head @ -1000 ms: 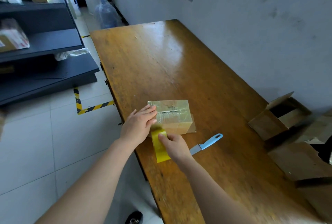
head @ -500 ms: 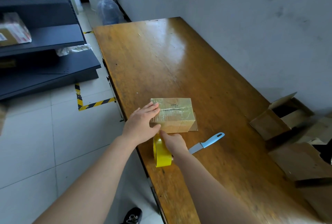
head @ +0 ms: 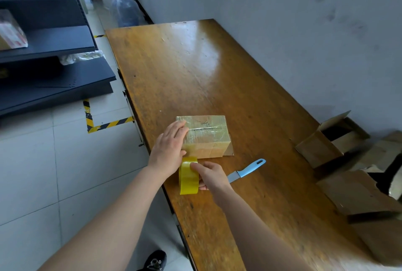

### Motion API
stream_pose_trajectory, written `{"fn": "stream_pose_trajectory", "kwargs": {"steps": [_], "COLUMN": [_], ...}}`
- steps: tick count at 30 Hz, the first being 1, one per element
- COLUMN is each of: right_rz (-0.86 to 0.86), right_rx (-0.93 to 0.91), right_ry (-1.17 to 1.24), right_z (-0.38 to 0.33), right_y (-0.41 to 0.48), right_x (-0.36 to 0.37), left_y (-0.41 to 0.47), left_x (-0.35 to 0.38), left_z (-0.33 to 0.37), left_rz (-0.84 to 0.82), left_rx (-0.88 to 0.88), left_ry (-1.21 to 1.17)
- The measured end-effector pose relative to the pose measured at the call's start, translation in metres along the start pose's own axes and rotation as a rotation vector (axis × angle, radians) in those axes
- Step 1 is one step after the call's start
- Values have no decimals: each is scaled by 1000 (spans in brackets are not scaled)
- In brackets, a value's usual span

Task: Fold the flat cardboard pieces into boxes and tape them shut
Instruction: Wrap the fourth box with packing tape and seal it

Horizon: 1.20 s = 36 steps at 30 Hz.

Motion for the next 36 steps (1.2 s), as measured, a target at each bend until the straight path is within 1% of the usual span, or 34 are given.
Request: {"fn": "stream_pose_trajectory", "kwargs": {"steps": [2,3,5,6,7,9,11,13,15,16,19,22,25,27,29,31,32,34,36], "right_rz": [4,7,55,122,205,362,451,411,335,327,429,468,468,480,545,616,673,750,757], "right_rx": [-24,-44,-82,-97,-105,-89,-48,-8,30,32,-67,-144,-193,-257,-279,-236,-257,-353,-457], "right_ry": [-36,-34,-25,-68,-165,-495,-823,-995,-1067,-1093,-1159,-1259,-1308,-1291,-1240,-1127,-1031,-843,-776], "right_z": [-1,-1,0,1,4,14,30,46,60,65,71,69,66,65,69,74,74,66,47], "right_y": [-1,-1,0,2,4,11,17,22,24,23,18,11,5,-2,-7,-11,-13,-18,-22], "right_x": [-4,-7,-15,-20,-27,-41,-53,-62,-66,-66,-65,-65,-65,-61,-58,-57,-58,-59,-59], "left_y": [-7,-12,-26,-33,-40,-51,-58,-59,-58,-56,-52,-51,-49,-47,-45,-45,-45,-45,-45], "left_x": [3,4,7,9,12,19,26,31,33,33,34,36,38,39,39,39,39,38,38], "left_z": [-3,-4,-5,-4,-2,3,7,8,8,7,5,6,9,10,11,12,12,10,10], "left_rz": [29,63,165,227,282,323,286,197,128,109,63,29,40,52,49,43,45,56,65], "left_rx": [-55,-114,-285,-368,-437,-541,-615,-680,-725,-737,-797,-863,-890,-902,-918,-927,-928,-927,-926], "left_ry": [-159,-267,-485,-566,-623,-683,-737,-822,-885,-887,-903,-981,-1008,-1021,-1063,-1098,-1100,-1091,-1083]}}
Point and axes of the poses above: each hand's wrist, its own y-axis towards the middle knuckle, its own x-axis out of the palm, z = x × y, the point moved 2 cm from there along y, towards the middle knuckle, and after that the axes turned 12 degrees about -y, right-handed, at the moved point
